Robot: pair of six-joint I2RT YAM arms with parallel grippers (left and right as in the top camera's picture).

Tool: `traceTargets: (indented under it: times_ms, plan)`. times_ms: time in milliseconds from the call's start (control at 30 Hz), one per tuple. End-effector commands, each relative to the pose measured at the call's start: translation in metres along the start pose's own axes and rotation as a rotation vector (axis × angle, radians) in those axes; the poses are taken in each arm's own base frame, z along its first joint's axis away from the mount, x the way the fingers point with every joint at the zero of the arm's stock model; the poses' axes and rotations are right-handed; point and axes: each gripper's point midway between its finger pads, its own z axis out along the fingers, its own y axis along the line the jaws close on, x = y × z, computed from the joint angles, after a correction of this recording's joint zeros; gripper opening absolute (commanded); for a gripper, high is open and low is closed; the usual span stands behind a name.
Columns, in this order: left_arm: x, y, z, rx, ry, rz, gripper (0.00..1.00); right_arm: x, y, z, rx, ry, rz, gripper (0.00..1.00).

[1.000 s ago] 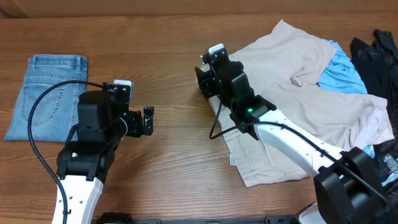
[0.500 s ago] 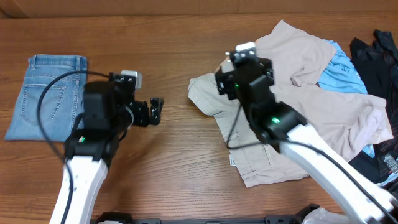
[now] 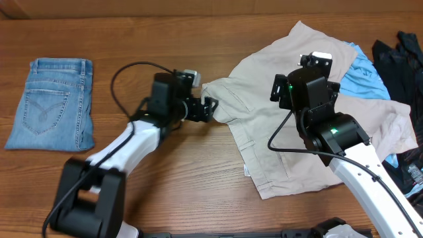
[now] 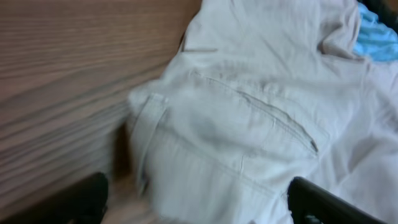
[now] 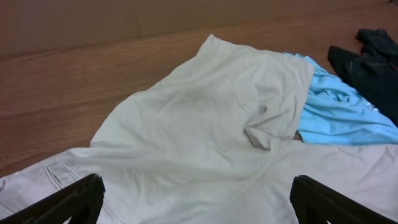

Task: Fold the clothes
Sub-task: 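Drag the beige shorts with the right gripper to the table center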

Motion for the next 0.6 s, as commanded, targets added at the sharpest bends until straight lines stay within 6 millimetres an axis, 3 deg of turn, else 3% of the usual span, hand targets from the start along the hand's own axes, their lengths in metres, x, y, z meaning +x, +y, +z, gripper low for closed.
traceTargets:
  times_ms: [0, 67, 133, 167, 333, 367, 433, 467, 500, 567]
  plan:
    - [-0.003, -0.004, 0.021, 0.043, -0.027, -0.076, 0.70, -0.009, -0.005, -0.005, 0.012, -0.024, 0.040, 1.00]
    - [-0.003, -0.001, 0.028, 0.046, -0.035, -0.091, 0.47, -0.008, -0.005, -0.005, 0.013, -0.021, 0.038, 1.00]
    - [-0.002, 0.001, 0.030, 0.044, -0.034, -0.123, 0.11, -0.007, -0.006, -0.005, 0.015, -0.017, 0.036, 1.00]
    - [-0.002, 0.002, 0.030, 0.043, -0.036, -0.134, 0.04, -0.007, -0.006, -0.005, 0.016, -0.015, 0.035, 1.00]
    - [-0.023, -0.009, 0.007, 0.096, -0.078, -0.128, 0.04, -0.005, -0.007, -0.005, 0.019, -0.008, 0.031, 1.00]
    - [-0.039, -0.004, -0.017, 0.048, -0.120, -0.088, 0.04, -0.004, -0.007, -0.005, 0.021, -0.003, 0.028, 1.00]
    - [-0.055, 0.014, -0.044, -0.061, -0.177, -0.075, 0.04, -0.003, -0.008, -0.005, 0.023, 0.001, 0.026, 1.00]
    - [-0.065, 0.025, -0.061, -0.127, -0.217, -0.074, 0.04, -0.003, -0.008, -0.005, 0.023, 0.001, 0.025, 1.00]
    - [-0.085, 0.047, -0.093, -0.244, -0.304, -0.091, 0.04, -0.003, -0.008, -0.005, 0.023, 0.001, 0.026, 1.00]
    - [-0.104, 0.068, -0.129, -0.338, -0.403, -0.110, 0.04, -0.003, -0.008, -0.005, 0.023, 0.001, 0.026, 1.00]
